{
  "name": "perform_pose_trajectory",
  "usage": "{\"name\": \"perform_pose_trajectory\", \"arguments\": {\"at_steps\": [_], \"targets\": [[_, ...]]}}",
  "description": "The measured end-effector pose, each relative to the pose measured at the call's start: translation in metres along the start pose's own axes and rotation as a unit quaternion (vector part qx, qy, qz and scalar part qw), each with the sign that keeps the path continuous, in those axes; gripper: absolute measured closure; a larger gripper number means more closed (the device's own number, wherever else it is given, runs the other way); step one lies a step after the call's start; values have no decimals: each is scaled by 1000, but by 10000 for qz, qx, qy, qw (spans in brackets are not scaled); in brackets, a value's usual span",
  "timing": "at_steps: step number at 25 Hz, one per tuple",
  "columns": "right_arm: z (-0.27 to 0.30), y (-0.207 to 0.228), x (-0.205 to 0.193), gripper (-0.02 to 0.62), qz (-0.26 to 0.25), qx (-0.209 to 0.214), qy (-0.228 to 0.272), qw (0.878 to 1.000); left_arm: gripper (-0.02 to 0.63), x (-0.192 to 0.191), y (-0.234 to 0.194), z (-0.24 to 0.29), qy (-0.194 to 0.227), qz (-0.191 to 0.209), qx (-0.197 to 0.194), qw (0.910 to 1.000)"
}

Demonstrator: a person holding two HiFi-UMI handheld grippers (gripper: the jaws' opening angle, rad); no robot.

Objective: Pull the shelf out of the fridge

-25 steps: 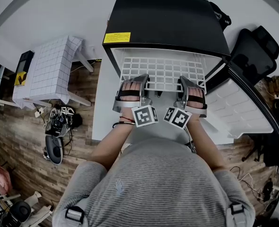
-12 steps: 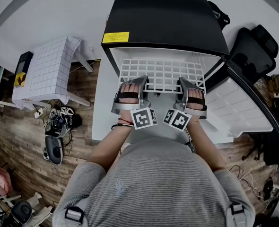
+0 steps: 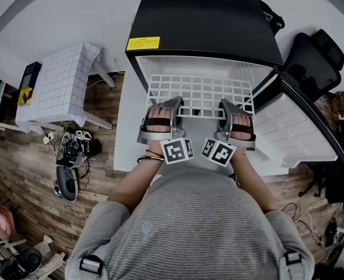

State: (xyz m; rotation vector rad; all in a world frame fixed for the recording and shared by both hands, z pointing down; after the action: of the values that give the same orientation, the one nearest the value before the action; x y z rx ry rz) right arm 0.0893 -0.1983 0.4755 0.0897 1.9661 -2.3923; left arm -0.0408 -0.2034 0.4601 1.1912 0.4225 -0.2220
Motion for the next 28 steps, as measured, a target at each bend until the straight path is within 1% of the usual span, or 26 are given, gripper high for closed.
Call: {"name": "perform_pose_trajectory", "arguments": {"at_steps": [28], "targets": [[-3,2,1,546,-6,15,-1,10000,528,0,-2,-5,-7,-54,-21,10000]]}}
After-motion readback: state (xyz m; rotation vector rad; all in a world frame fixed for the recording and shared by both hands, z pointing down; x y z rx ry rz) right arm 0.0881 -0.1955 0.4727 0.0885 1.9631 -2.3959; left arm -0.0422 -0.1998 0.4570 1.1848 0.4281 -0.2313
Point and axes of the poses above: the fingertips, and each gripper's own axes: z forward along the fingers, y to its right, x out of its top, the point moved 5 cm from there along -z, backward along the fingers, and after that the axes turned 10 degrees about -z, right-handed, at the moved point
